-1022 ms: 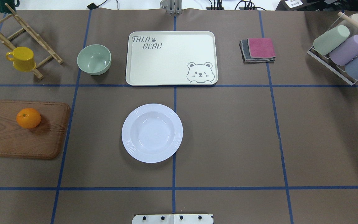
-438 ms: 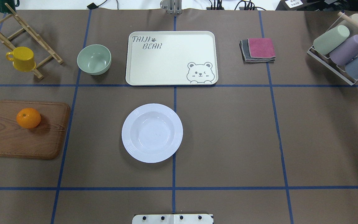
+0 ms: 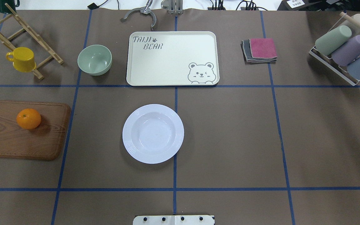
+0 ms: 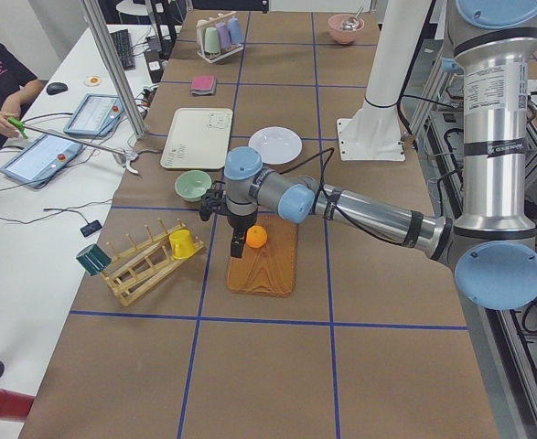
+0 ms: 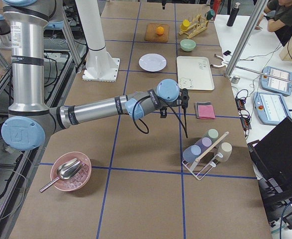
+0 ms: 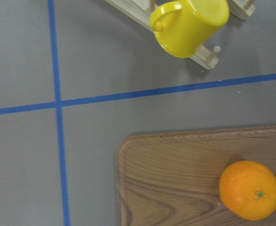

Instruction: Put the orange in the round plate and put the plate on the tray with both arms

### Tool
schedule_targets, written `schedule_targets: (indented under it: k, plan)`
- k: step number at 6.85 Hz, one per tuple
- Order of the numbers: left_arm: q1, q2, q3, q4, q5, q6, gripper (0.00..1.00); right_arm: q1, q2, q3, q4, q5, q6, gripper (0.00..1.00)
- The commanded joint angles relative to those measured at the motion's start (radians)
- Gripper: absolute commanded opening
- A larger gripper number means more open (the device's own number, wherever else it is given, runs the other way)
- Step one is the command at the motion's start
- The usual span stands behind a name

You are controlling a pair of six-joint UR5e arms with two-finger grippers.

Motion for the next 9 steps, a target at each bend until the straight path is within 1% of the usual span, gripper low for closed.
schedule_targets:
  k: [1, 2, 3, 4, 5, 6, 7, 8, 9]
  plan:
    - [0.070, -0.032, 0.005, -0.009, 0.008, -0.097, 0.98, -0.147, 0.071, -0.001, 0.168, -0.129, 0.226, 1.00]
    - [0.081, -0.037, 0.011, -0.009, 0.010, -0.106, 0.98, -0.234, 0.088, -0.007, 0.287, -0.196, 0.385, 0.99]
    - [0.087, -0.044, 0.025, -0.017, 0.010, -0.122, 0.98, -0.324, 0.121, -0.015, 0.406, -0.278, 0.558, 0.89]
    - [0.128, -0.060, 0.047, -0.079, 0.040, -0.219, 0.98, -0.418, 0.146, -0.016, 0.487, -0.363, 0.671, 0.88]
    - [0.197, -0.063, 0.098, -0.188, 0.089, -0.319, 0.98, -0.498, 0.173, -0.020, 0.531, -0.440, 0.749, 0.99]
    - [0.214, -0.081, 0.151, -0.262, 0.090, -0.370, 0.98, -0.537, 0.196, -0.032, 0.561, -0.479, 0.778, 0.99]
    - [0.249, -0.089, 0.169, -0.272, 0.100, -0.416, 0.98, -0.583, 0.235, -0.074, 0.618, -0.517, 0.798, 1.00]
    - [0.278, -0.101, 0.169, -0.273, 0.140, -0.456, 0.98, -0.626, 0.244, -0.119, 0.705, -0.566, 0.839, 1.00]
    - [0.280, -0.103, 0.169, -0.273, 0.140, -0.459, 0.98, -0.638, 0.244, -0.134, 0.742, -0.576, 0.856, 1.00]
